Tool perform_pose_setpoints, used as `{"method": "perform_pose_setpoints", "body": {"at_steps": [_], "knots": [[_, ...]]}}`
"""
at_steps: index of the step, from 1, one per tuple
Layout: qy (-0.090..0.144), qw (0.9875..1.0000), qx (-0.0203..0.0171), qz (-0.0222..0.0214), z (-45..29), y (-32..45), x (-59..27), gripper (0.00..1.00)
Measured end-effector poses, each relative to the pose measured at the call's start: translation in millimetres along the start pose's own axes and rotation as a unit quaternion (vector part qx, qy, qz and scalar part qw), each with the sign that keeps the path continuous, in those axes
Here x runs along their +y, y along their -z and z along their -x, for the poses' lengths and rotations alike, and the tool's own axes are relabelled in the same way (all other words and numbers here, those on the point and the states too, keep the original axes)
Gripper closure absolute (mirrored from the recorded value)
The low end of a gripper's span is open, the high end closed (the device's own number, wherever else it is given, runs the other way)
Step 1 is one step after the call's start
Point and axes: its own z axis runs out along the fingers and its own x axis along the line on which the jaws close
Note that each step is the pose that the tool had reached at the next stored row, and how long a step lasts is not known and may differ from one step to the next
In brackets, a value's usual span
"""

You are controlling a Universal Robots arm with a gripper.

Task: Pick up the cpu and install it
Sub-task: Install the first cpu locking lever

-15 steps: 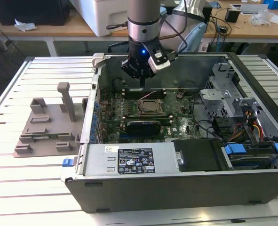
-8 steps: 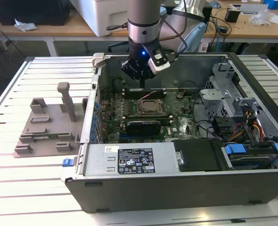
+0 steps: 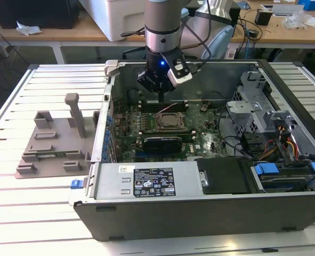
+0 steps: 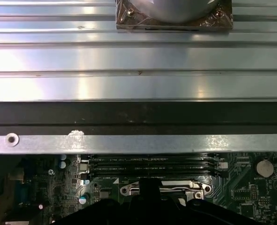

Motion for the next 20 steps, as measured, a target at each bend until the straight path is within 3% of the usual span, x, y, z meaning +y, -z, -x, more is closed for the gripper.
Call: {"method": "perform_pose_setpoints", "body": {"at_steps": [9, 13, 20], "knots": [[0.0, 1.0, 0.0, -0.0011, 0.4, -11.0, -1.1, 0.89], [0.001, 1.0, 0.0001, -0.0043, 5.0, -16.3, -0.7, 0.89], [0.002, 1.0, 0.0003, -0.0057, 11.8, -23.0, 2.3, 0.89]]}}
